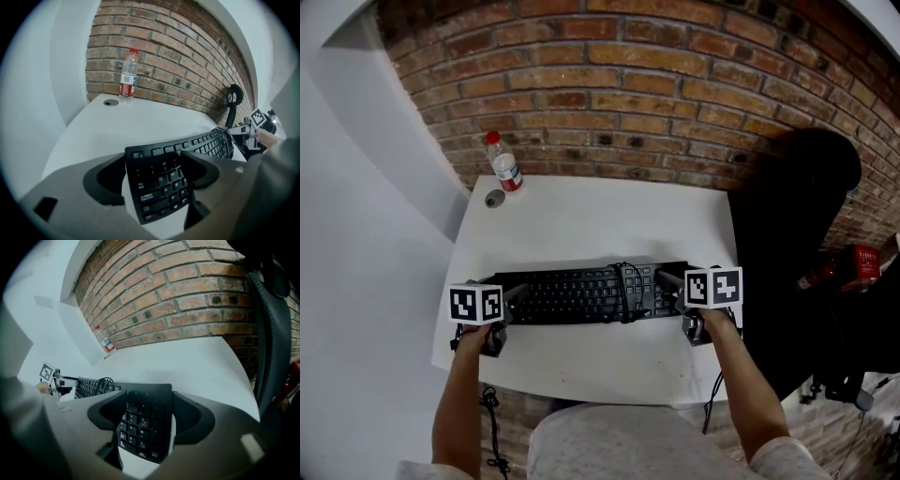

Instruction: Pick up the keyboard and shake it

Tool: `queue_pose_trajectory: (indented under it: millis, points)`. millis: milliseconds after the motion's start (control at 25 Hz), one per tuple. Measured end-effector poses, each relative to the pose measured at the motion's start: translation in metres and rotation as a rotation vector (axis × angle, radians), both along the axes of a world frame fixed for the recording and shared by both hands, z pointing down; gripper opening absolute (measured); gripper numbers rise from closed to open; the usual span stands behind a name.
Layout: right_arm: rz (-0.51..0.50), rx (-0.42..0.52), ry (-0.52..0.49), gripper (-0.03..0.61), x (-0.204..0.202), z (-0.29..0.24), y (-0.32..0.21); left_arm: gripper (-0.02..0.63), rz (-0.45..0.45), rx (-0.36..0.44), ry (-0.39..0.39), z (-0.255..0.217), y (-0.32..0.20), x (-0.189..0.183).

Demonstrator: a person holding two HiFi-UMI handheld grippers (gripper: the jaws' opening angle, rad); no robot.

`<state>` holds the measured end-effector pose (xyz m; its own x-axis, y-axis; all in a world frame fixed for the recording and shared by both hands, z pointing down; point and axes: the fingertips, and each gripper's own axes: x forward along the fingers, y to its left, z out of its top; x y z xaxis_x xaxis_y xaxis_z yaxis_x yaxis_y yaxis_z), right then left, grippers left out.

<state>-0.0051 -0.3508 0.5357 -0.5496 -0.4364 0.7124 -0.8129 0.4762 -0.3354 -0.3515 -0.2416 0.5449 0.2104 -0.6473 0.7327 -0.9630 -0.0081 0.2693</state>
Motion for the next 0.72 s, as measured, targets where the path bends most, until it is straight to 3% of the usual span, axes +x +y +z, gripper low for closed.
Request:
queue_pose_trajectory:
  millis: [720]
  points:
    - [-0.028, 0.139, 0.008, 0.311, -0.002, -0.037, 0.01, 0.348, -0.022, 0.119, -0.107, -0.039, -0.004, -0.009]
